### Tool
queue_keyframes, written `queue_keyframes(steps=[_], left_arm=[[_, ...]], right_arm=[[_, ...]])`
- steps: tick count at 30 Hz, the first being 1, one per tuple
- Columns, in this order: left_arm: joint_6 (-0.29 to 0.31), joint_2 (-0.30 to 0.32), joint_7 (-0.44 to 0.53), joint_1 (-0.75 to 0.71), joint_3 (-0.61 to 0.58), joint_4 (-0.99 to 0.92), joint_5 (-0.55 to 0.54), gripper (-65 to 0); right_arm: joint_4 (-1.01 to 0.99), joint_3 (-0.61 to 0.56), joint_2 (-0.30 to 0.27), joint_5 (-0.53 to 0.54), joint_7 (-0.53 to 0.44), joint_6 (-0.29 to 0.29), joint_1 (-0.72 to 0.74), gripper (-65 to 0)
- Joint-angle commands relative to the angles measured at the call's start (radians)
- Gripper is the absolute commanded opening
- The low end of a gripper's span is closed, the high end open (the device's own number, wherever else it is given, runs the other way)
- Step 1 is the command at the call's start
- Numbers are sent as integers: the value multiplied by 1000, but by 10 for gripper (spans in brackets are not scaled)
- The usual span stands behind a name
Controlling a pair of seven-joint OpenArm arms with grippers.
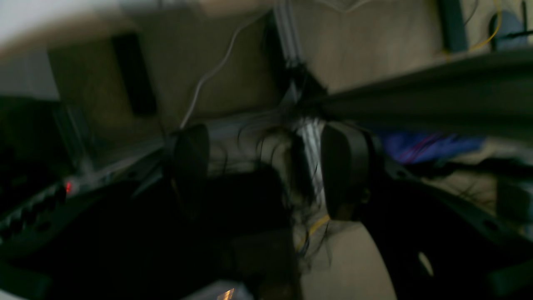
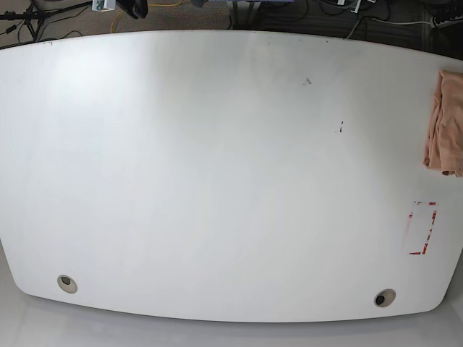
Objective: Fold the T-shirt properly
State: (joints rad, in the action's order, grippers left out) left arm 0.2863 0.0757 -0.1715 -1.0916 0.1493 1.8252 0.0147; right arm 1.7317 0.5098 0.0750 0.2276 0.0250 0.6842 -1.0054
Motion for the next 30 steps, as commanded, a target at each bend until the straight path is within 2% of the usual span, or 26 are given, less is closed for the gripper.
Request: queue_keyframes(steps=[1,8,18,26,30], left_arm=[[-2,22,-16,-19,-17,-94,-2,-271],[-2,72,-15,87,-81,-341,-5,-271],[-2,68,-12,270,-86,-701,-5,-271],[-2,68,-12,448,-86,-970,-5,-271],[-2,68,-9,557,-83,-1117,-5,-271]], right_arm=[[-26,2,24,-29,-21,13,-40,-572],[-128,0,45,-104,-23,13,-36,-572],[-281,-38,42,-193,-23,4,26,-572],[-520,-35,41,-304,-23,-1,173,-572],[-646,-35,18,-348,-23,-48,254,-572]])
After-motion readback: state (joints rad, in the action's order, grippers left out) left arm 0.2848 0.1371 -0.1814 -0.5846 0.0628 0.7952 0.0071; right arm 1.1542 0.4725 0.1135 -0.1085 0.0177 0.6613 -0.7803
